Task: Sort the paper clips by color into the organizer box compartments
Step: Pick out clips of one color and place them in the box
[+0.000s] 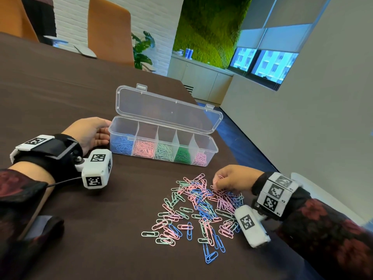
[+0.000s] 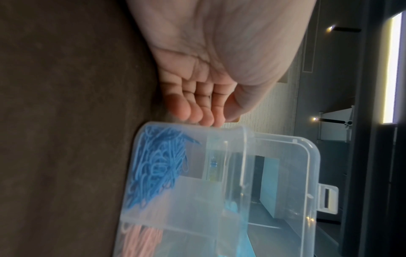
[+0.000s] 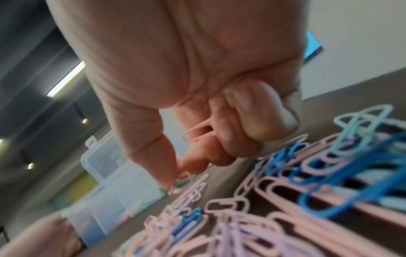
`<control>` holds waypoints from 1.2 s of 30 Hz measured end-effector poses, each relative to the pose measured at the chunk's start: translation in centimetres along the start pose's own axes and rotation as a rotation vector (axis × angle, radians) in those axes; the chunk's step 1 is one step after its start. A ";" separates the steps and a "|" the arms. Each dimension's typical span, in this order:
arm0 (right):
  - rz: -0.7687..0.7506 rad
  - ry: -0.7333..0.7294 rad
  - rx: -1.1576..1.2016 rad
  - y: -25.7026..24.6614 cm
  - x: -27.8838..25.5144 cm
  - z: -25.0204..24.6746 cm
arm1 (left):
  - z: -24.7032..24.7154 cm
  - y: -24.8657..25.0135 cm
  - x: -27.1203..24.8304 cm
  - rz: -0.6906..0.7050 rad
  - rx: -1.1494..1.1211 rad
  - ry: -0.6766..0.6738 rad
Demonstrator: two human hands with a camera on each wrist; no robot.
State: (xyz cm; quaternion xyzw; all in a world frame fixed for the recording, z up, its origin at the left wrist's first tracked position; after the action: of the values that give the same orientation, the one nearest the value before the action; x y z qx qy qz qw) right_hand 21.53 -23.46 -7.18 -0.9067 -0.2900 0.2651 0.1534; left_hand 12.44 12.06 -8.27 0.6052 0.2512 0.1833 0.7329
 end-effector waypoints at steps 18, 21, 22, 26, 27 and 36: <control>0.010 0.076 1.514 -0.4 0.0 1.4 | 0.1 0.3 -0.5 0.013 -0.009 0.007; 0.018 0.059 1.622 -0.6 -0.1 1.5 | 0.2 0.3 -0.5 0.014 -0.012 0.004; 0.021 0.055 1.631 -0.6 -0.1 1.5 | 0.2 0.3 -0.5 0.013 -0.011 0.005; 0.034 0.054 1.631 -0.4 -0.1 1.8 | 0.1 0.3 -0.5 0.011 -0.009 0.011; 0.046 0.045 1.607 -0.4 -0.1 2.0 | 0.2 0.3 -0.5 0.011 -0.008 0.010; 0.067 0.095 1.255 -1.4 -0.4 1.4 | 0.1 0.3 -0.5 0.010 -0.023 0.006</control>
State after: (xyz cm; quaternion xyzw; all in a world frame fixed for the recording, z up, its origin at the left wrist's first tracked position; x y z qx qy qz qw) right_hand 19.82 -22.42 -7.54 -0.6635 -0.0435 0.3489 0.6604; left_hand 12.13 11.75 -7.88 0.5975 0.2481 0.1914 0.7381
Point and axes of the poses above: each hand's wrist, its own x-axis towards the middle knuckle, its own z-axis out of the palm, y = z × x, the point moved 10 cm from there along x, towards the middle knuckle, and after that the axes turned 4 degrees about -z, right-handed, at the moved point
